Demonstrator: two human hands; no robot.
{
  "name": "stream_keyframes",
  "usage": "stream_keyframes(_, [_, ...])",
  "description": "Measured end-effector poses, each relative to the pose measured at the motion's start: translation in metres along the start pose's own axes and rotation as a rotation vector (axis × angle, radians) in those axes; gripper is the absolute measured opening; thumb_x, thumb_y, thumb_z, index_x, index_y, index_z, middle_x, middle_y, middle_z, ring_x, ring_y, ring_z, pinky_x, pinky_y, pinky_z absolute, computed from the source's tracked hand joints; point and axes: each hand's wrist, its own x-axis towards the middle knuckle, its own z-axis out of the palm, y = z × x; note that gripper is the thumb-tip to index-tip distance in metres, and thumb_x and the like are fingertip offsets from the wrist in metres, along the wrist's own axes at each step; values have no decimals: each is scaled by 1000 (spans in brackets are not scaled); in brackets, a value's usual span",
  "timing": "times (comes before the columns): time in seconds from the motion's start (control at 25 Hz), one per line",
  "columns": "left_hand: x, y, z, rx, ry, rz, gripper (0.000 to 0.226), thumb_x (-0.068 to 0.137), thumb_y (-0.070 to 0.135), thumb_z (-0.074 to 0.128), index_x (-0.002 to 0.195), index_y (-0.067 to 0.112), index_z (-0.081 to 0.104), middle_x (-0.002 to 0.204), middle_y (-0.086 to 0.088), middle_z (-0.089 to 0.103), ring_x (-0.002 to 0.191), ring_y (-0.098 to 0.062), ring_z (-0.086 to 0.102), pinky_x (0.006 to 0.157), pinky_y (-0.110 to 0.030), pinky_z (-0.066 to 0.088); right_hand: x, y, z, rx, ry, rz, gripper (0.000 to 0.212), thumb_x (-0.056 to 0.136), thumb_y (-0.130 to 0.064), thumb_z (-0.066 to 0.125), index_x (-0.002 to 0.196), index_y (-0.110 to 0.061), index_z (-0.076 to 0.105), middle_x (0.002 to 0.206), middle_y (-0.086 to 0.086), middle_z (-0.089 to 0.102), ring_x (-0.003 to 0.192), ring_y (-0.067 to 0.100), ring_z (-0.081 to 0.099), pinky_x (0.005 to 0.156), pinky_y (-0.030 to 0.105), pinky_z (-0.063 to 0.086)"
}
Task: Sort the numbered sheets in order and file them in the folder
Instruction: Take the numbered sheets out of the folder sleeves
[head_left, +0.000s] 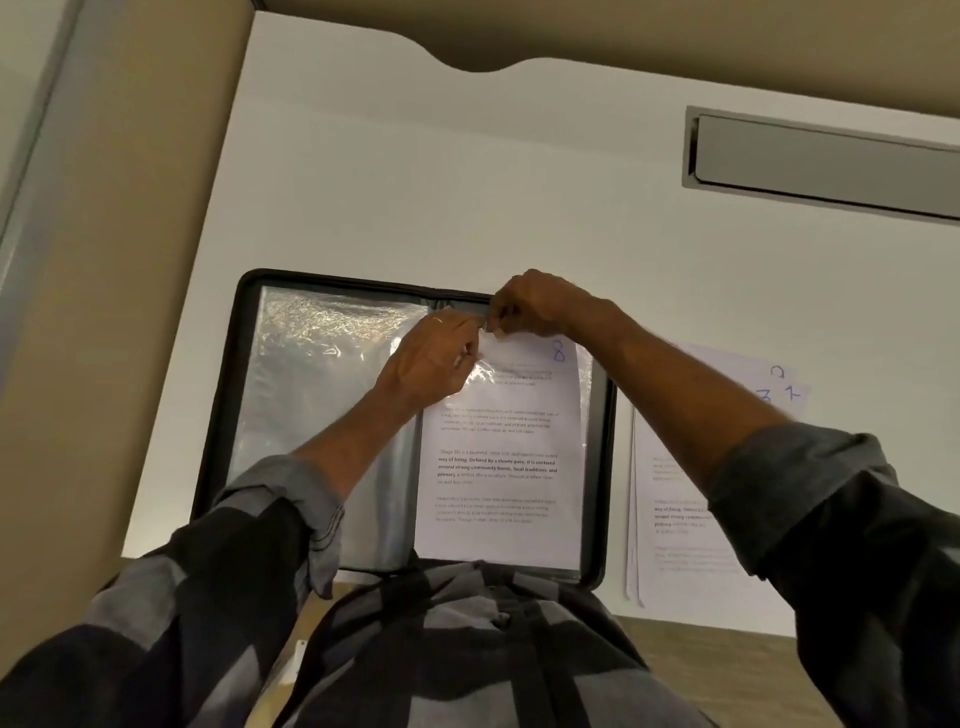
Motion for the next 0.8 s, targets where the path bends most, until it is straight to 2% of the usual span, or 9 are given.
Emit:
stream_keyframes(0.12, [3, -5, 0, 9, -35, -6, 10, 86, 15, 71, 90, 11, 63, 93, -5, 67, 89, -26, 61, 84, -38, 47, 2, 4, -3, -96, -25, -5, 29, 85, -40, 79, 112, -36, 74, 103, -13, 60, 106, 12, 51, 96, 37, 33])
stream_keyframes(0.28, [5, -4, 2, 47, -55, -15, 10, 85, 15, 70, 90, 15, 62, 96, -1, 67, 94, -25, 60, 88, -37, 42, 5, 4, -3, -113, -35, -27, 34, 79, -42, 83, 111, -35, 73, 107, -8, 51, 114, 19, 50, 100, 41, 35])
stream_keyframes(0.44, [3, -7, 5, 57, -43, -4, 9, 88, 16, 69, 90, 17, 60, 101, -1, 65, 97, -25, 60, 90, -40, 43, 11, 1, -5, -143, -74, 18, 27, 78, -41, 84, 102, -36, 75, 106, -9, 53, 115, 20, 50, 100, 43, 33])
stream_keyframes(0.68, [1, -8, 5, 40, 3, 17, 23, 96, 37, 59, 93, 15, 61, 110, -2, 66, 105, -25, 60, 95, -38, 37, 13, -1, -3, -187, -73, 7, 24, 81, -41, 82, 103, -38, 73, 106, -10, 49, 118, 20, 47, 99, 43, 33])
stream_keyframes(0.8, [1, -11, 1, -6, -16, -30, 31, 92, 47, 68, 96, 18, 61, 117, 0, 64, 113, -23, 58, 100, -35, 35, 16, -1, -6, -177, -57, 11, 20, 86, -38, 78, 106, -35, 74, 109, -7, 50, 121, 22, 47, 101, 44, 31])
